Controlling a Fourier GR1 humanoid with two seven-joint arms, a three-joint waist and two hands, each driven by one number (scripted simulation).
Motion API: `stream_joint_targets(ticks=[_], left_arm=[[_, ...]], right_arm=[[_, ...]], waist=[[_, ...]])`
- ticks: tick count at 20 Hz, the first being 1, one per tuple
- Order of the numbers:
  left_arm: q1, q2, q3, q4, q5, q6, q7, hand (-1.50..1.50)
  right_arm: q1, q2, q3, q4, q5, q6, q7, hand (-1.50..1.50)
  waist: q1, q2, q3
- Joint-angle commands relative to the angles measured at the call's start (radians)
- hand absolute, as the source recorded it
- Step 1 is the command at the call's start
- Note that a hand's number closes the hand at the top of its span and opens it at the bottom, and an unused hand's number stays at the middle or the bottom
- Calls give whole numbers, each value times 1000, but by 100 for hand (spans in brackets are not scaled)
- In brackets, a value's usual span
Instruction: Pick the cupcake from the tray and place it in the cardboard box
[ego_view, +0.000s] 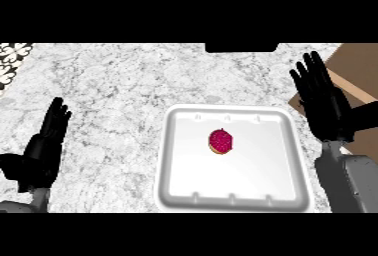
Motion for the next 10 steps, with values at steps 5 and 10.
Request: stream_joint_targets(ticks=[5, 10], left_arm=[[-130, 103, -91, -42, -117, -156, -41, 0], [-177, 97, -136, -41, -103, -265, -36, 0]], right_arm=[[-255, -223, -33, -84, 0, 239, -26, -150], [-199, -374, 64, 32, 225, 415, -222, -150]], waist=[[8, -3, 0], [19, 8, 1]])
